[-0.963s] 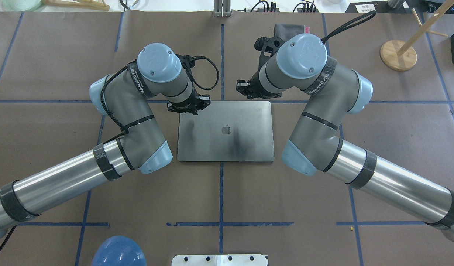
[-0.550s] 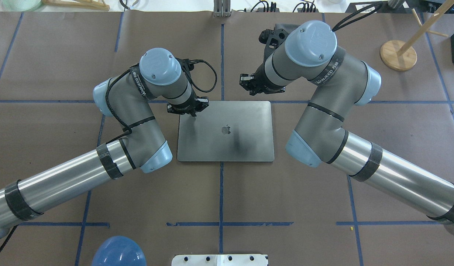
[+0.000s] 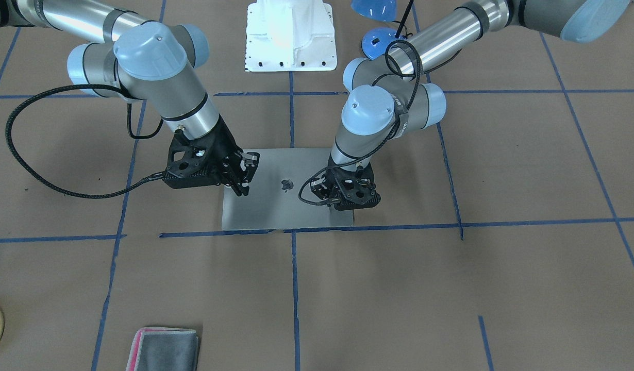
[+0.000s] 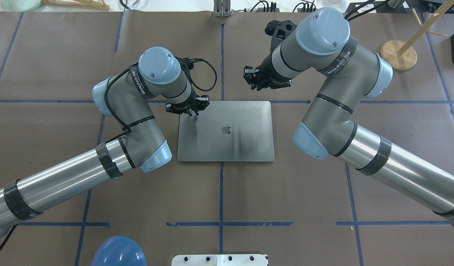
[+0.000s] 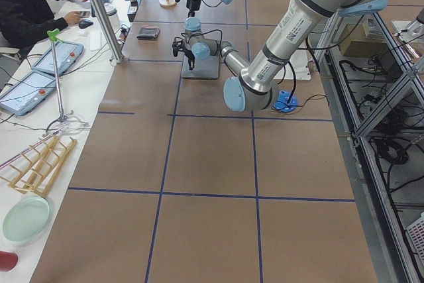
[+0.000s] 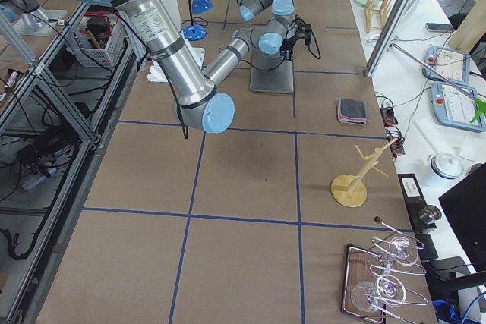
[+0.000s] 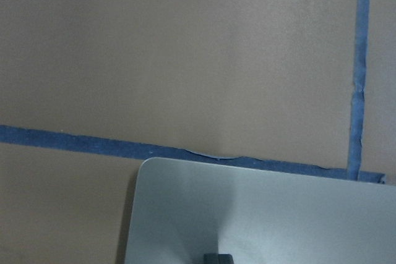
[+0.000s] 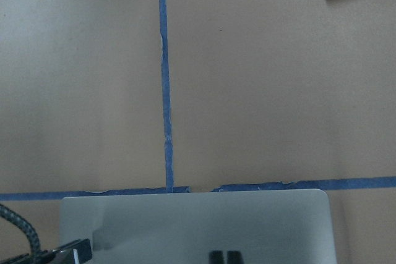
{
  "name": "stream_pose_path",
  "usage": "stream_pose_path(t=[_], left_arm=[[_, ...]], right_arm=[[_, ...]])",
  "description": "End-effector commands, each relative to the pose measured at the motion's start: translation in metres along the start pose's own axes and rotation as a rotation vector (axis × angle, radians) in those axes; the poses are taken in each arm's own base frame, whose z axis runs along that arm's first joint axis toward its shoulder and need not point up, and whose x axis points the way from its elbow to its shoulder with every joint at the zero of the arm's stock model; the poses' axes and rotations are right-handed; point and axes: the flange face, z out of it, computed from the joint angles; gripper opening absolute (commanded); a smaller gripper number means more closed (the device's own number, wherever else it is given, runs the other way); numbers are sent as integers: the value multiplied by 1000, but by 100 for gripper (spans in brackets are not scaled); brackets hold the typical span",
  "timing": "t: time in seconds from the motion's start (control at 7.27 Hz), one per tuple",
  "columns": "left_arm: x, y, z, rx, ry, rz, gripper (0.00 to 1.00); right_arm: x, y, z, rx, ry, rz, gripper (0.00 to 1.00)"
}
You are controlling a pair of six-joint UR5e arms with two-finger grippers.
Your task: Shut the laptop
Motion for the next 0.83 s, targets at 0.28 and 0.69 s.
stream_pose_path(t=[0.28,0.69], left_arm=[[-88,-40,-129,-64,-25,-51,100],[-180,-44,-204,-41,-143,-9,100]], right_arm=[[108,-9,-89,-40,76,-18,100],[255,9,-182,-104,284,-274,100]])
